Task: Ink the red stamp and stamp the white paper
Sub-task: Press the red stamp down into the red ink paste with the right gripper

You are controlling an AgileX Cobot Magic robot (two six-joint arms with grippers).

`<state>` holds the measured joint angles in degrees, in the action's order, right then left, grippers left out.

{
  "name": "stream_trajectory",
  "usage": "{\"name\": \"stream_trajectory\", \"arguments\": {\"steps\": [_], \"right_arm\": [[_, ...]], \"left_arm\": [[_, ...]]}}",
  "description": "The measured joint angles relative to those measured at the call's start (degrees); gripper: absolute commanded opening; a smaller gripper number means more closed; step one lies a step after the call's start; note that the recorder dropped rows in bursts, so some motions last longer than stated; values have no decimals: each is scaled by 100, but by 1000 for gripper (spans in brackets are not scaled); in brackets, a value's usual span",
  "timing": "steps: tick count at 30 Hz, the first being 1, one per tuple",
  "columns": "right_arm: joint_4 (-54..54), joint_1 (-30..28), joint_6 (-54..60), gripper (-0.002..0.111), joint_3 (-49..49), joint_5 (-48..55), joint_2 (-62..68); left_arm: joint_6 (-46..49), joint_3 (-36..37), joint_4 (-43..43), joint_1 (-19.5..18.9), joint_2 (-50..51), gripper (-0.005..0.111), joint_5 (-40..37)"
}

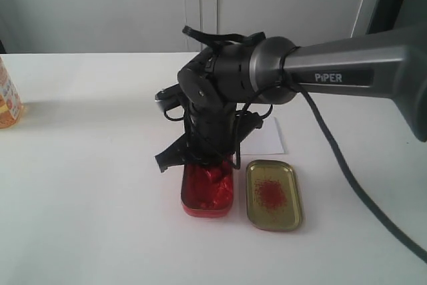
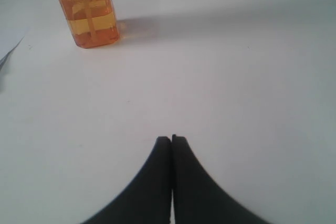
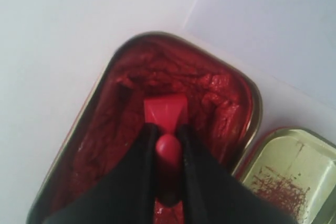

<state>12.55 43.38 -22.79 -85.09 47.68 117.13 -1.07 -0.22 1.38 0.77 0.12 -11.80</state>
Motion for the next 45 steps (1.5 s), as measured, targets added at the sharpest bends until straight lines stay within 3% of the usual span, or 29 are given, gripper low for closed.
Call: {"name": "stream_trajectory", "arguments": {"steps": [9,17,45], "right_arm": [[-1255,-582,692,0,-49,77,-85],[-1762,-707,1007,0,12,-20,-85],[-2236,-744,1166,0,50,-144,96]], "left_arm": [[0,0,0,0,0,0,0],[0,0,0,0,0,0,0],[0,0,0,0,0,0,0]]}}
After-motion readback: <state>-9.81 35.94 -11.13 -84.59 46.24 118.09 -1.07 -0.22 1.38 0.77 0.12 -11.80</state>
